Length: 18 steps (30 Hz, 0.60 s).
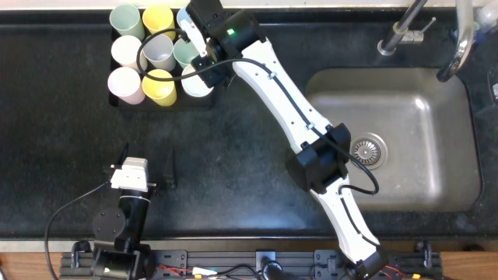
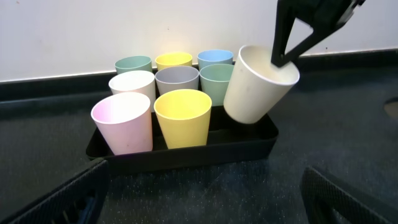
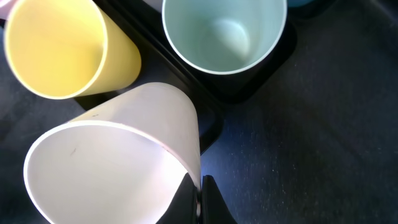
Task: Store Cups
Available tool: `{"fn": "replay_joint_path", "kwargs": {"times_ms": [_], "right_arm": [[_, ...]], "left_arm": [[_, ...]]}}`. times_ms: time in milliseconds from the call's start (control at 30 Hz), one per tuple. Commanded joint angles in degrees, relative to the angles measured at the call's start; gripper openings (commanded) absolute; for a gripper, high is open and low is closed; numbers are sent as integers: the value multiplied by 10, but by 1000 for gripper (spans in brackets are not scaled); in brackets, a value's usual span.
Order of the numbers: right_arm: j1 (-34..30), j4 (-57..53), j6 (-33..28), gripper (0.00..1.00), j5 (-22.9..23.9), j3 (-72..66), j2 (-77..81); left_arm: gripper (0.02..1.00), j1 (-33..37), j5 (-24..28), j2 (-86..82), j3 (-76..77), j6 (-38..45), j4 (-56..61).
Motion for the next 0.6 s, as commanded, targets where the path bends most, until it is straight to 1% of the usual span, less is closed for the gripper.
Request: {"fn": "replay_joint_path", "kwargs": {"times_ms": [33, 200, 600], "right_arm": [[-2, 9, 0, 42, -3, 10, 10], [-3, 15, 0, 45, -9, 10, 14], [-3, 12, -3, 45, -8, 9, 33]], "left_arm": [[998, 3, -1, -6, -3, 11, 0], [998, 3, -1, -6, -3, 11, 0], [998, 3, -1, -6, -3, 11, 0]]}}
